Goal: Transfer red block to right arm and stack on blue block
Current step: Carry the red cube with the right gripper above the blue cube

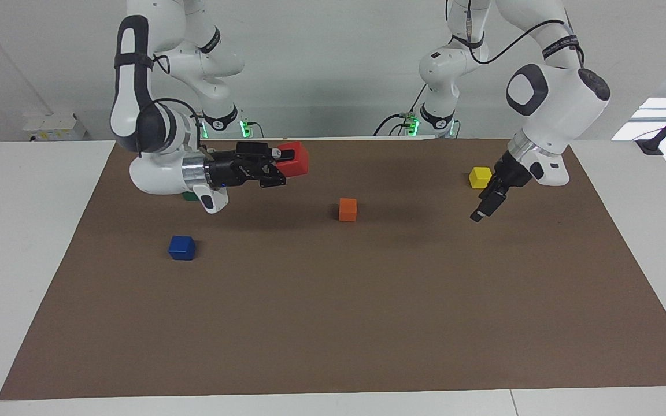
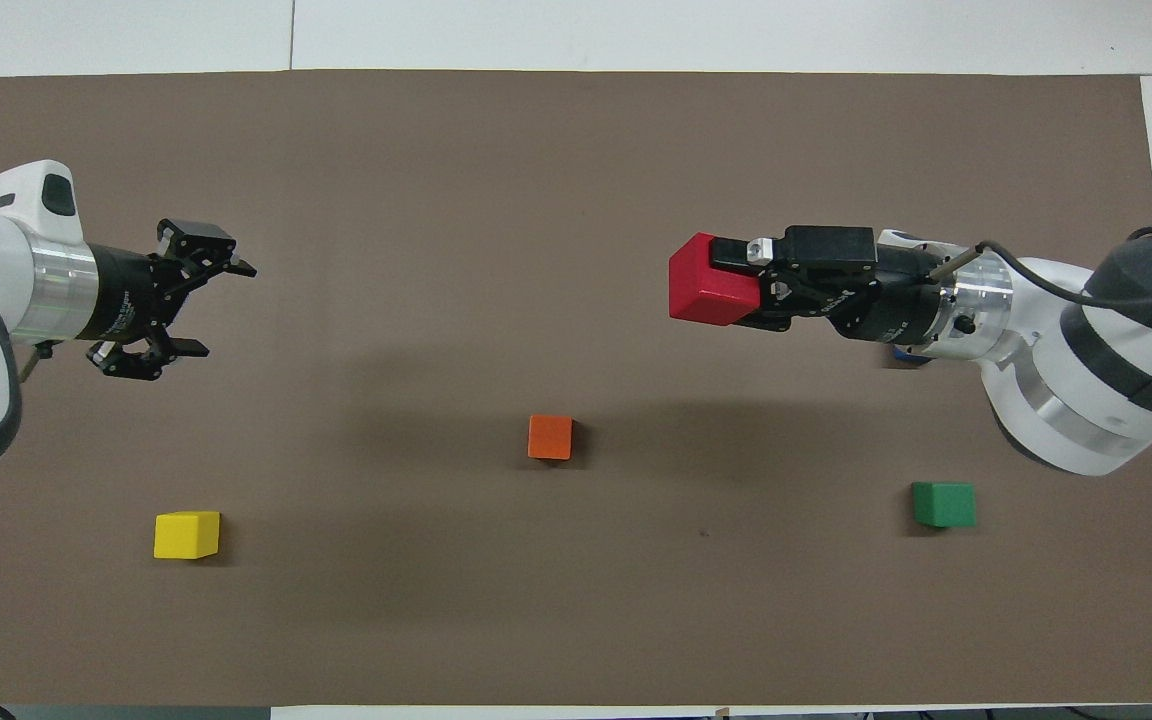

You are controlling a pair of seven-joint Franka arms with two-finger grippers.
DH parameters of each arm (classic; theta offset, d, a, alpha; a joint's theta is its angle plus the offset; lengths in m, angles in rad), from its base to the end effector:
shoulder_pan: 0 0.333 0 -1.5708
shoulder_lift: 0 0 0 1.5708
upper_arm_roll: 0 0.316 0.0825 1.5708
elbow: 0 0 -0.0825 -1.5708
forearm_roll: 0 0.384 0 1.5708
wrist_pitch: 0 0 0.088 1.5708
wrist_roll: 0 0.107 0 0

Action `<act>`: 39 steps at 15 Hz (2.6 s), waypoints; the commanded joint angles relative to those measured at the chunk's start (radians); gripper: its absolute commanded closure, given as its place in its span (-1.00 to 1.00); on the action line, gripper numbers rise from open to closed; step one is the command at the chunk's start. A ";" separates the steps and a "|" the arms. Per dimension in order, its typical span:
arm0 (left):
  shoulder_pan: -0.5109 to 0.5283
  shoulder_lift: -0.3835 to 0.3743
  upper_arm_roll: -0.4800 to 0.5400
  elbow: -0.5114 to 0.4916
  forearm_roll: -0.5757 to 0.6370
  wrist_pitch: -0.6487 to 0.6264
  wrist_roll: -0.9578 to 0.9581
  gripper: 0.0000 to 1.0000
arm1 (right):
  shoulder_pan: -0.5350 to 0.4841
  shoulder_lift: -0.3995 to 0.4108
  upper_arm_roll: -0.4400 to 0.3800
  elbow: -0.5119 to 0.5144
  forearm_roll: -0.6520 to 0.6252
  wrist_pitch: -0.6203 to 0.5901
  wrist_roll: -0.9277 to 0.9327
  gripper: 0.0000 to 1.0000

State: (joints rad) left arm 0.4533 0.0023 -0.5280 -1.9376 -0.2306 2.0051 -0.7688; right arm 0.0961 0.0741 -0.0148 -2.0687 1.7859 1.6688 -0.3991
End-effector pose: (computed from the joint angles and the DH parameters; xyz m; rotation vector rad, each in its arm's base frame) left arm 0.5638 -0.0558 0.4879 2.6981 1.1164 -0.0409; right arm 0.5573 0.1415 0.4679 -1.4283 0.2266 0.0632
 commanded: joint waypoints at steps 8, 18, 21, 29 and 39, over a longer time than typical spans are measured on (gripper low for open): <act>-0.031 0.087 -0.012 0.223 0.371 -0.301 0.362 -1.00 | -0.139 -0.016 -0.002 0.237 -0.707 0.160 0.299 1.00; -0.103 -0.089 -0.026 0.074 0.326 -0.364 0.522 -1.00 | -0.162 -0.093 0.003 0.340 -1.638 0.101 0.507 1.00; -0.161 -0.102 0.006 0.065 0.300 -0.402 0.543 -1.00 | -0.164 -0.094 0.001 0.335 -1.681 0.071 0.503 1.00; -0.409 -0.081 0.290 0.086 0.255 -0.339 0.655 -1.00 | -0.138 -0.062 0.009 0.256 -1.836 0.154 0.526 1.00; -0.415 -0.082 0.293 0.065 0.254 -0.342 0.669 -1.00 | -0.145 0.070 0.007 0.202 -1.887 0.293 0.559 1.00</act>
State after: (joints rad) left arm 0.0543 -0.0458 -0.2539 -1.8371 0.0362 1.6434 -0.1158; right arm -0.0383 0.1246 -0.0157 -1.8575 -0.0734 1.9223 0.1279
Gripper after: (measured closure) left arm 0.000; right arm 0.427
